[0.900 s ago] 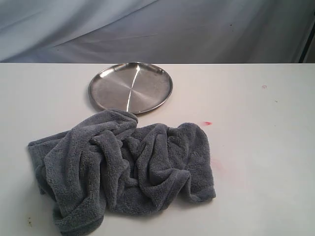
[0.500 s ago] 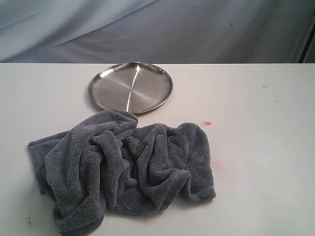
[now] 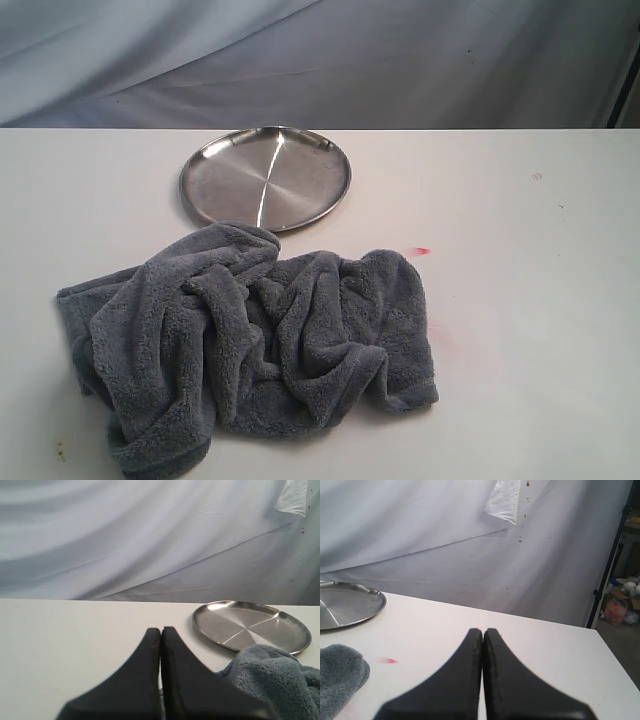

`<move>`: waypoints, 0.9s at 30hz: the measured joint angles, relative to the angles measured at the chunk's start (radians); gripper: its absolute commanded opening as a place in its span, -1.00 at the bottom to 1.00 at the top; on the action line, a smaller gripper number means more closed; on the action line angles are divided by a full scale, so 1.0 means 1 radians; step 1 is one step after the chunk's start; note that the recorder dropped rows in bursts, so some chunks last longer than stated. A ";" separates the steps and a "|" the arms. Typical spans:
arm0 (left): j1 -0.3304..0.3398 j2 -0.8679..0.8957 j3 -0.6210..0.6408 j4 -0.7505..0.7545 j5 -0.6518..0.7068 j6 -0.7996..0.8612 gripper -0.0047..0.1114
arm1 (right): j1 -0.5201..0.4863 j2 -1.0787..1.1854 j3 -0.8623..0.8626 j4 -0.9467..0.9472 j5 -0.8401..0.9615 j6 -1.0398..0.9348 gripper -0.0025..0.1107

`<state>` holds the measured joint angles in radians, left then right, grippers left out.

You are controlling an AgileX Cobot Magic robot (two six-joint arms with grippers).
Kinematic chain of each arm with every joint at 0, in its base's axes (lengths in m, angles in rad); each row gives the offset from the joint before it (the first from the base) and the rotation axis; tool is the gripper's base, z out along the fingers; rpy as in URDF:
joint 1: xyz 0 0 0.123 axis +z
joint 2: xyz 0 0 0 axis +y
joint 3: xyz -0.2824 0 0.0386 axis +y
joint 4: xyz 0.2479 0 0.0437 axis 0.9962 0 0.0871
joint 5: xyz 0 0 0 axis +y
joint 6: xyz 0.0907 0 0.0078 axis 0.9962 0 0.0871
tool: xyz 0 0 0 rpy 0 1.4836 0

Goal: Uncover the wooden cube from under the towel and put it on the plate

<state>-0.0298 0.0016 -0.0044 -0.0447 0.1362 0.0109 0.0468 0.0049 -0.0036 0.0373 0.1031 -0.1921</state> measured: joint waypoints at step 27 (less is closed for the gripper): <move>0.000 0.000 0.000 0.000 0.000 0.000 -0.89 | 0.000 0.000 0.000 0.123 -0.194 0.058 -0.96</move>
<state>-0.0298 0.0016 -0.0044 -0.0447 0.1362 0.0109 0.0468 0.0049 -0.0036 0.1601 -0.0909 -0.1342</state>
